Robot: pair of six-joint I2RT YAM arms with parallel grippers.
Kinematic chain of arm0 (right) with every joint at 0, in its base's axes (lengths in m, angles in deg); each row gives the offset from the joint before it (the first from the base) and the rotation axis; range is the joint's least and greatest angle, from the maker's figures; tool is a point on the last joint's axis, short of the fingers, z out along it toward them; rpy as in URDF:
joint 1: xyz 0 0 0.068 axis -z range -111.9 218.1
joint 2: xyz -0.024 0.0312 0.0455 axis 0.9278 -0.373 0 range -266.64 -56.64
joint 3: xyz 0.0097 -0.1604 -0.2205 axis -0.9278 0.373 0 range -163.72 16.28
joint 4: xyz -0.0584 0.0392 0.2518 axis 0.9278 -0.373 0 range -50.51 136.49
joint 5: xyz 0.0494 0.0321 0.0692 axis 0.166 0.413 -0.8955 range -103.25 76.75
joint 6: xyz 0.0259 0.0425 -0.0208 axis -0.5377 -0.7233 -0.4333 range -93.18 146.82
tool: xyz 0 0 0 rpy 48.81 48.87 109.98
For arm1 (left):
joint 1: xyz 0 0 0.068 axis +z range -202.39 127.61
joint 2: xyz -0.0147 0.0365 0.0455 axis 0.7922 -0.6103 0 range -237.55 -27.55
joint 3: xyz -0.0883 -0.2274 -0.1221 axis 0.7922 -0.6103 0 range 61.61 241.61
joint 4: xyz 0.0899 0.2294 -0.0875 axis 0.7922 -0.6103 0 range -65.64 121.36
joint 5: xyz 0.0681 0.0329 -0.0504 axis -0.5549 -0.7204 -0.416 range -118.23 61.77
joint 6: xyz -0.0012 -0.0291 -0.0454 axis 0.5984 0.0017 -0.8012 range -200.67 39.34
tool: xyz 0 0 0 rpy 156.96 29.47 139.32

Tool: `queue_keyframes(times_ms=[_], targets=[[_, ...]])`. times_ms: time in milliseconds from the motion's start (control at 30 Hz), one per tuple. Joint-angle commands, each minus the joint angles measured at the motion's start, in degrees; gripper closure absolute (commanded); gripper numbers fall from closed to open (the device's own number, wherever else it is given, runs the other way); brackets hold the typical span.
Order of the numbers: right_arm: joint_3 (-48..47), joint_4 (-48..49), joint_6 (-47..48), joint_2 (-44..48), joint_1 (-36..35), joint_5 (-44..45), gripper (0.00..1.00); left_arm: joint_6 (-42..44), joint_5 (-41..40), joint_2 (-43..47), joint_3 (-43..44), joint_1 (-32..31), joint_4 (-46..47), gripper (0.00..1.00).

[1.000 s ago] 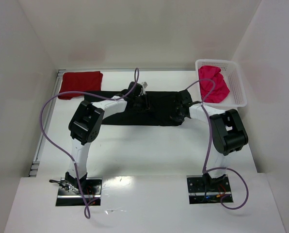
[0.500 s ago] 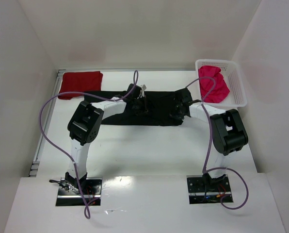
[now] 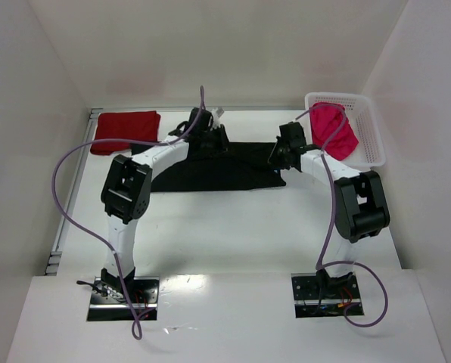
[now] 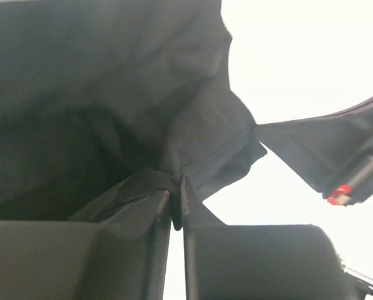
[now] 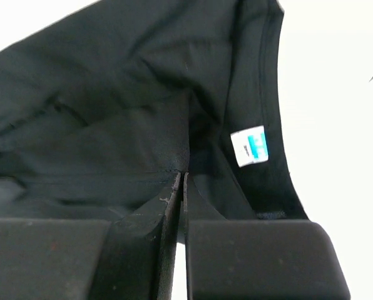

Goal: Fold and stack the t-shirts
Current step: Fold the other side of the tshirt into a rectangle

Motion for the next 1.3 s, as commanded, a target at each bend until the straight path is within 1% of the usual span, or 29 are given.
queue_keyframes(times_ms=[0, 67, 167, 233, 267, 300, 333, 367, 400, 433, 500, 533, 600, 633, 667, 733, 800, 833, 967, 1100, 1133, 1200, 1233, 1267], targets=[[-4.16, 1.4, 1.23, 0.04, 1.2, 1.29, 0.9, 2.82, 3.47, -2.27, 5.32, 1.13, 1.15, 0.82], [-4.86, 1.93, 1.23, -0.75, 1.2, 1.29, 0.9, 2.83, 4.26, -3.85, 7.09, 1.13, 1.15, 0.82], [-7.58, 2.46, 1.23, -3.21, 1.2, 0.77, 0.9, 3.45, 4.26, -6.66, 10.52, 1.13, 0.36, 0.71], [-8.64, 2.46, 1.76, -5.15, 1.2, 0.76, 0.9, 4.49, 4.88, -8.68, 12.63, 1.13, -2.18, 0.67], [-9.25, 2.46, 1.76, -5.68, 1.2, 0.76, 0.9, 4.5, 4.88, -8.69, 12.63, 1.13, -2.19, 0.58], [-9.26, 3.07, 1.76, -6.46, 1.2, 0.24, 0.86, 5.02, 4.88, -9.22, 13.24, 1.13, -2.71, 0.53], [-9.26, 3.08, 1.76, -6.47, 1.2, 0.23, 0.86, 5.03, 4.88, -9.22, 13.25, 1.13, -2.72, 0.48], [-9.26, 3.68, 1.76, -7.08, 1.2, 0.23, 0.86, 5.03, 4.88, -9.22, 12.47, 1.13, -2.72, 0.46], [-9.78, 4.3, 1.76, -7.09, 1.2, 0.23, 0.83, 5.03, 4.01, -9.22, 12.46, 1.13, -2.72, 0.36], [-9.79, 4.31, 1.76, -8.48, 1.2, 0.76, 0.82, 5.03, 4.0, -9.22, 11.5, 1.13, -2.72, 0.31], [-10.4, 4.31, 1.76, -9.28, 1.2, 0.76, 0.78, 5.03, 2.51, -8.61, 10.27, 1.66, -2.72, 0.26], [-10.93, 4.31, 1.76, -9.29, 1.2, 1.28, 0.68, 5.03, 1.55, -7.3, 9.65, 1.66, -2.72, 0.21], [-10.93, 4.92, 1.76, -9.29, 1.2, 1.29, 0.54, 5.03, -0.47, -5.98, 7.72, 2.36, -2.02, 0.16], [-10.93, 5.53, 1.76, -9.29, 1.2, 2.33, 0.41, 5.03, -1.44, -4.75, 7.19, 2.88, -2.02, 0.13], [-10.23, 6.15, 1.76, -8.33, 1.2, 2.87, 0.34, 5.03, -2.14, -4.04, 6.66, 3.58, -1.41, 0.11], [-9.27, 9.2, 1.76, -7.01, 1.2, 2.87, 0.2, 5.03, -4.16, -1.94, 4.29, 4.55, -0.18, 0.1], [-7.33, 11.5, 1.76, -4.63, 1.2, 3.4, 0.17, 5.03, -4.17, -0.61, 2.45, 6.31, 1.14, 0.08], [-7.33, 12.12, 1.76, -4.63, 1.2, 3.92, 0.17, 4.42, -4.7, -0.09, 1.13, 6.84, 1.76, 0.07], [-8.38, 8.52, 2.37, -4.63, 1.2, 1.39, 0.17, 5.46, -3.3, 2.37, -1.16, 8.34, 1.24, 0.07], [-4.34, 9.49, 1.76, -4.01, 1.2, -1.33, 0.18, 8.1, -0.58, 4.49, -5.9, 8.34, 0.01, 0.09], [-4.34, 8.8, 1.76, -4.01, 1.2, -1.96, 0.2, 10.54, 0.39, 5.88, -8.26, 7.81, 0.01, 0.11], [-3.47, 8.09, 1.76, -4.01, 1.2, -1.96, 0.25, 13.19, -0.13, 6.68, -10.03, 6.59, -1.66, 0.16], [-2.5, 8.09, 2.45, -4.01, 1.2, -1.96, 0.3, 15.12, -0.91, 7.21, -10.82, 5.1, -2.62, 0.23], [-1.97, 8.78, 2.46, -4.01, 1.2, -1.96, 0.32, 15.74, -1.97, 7.21, -11.35, 4.39, -3.15, 0.27]])
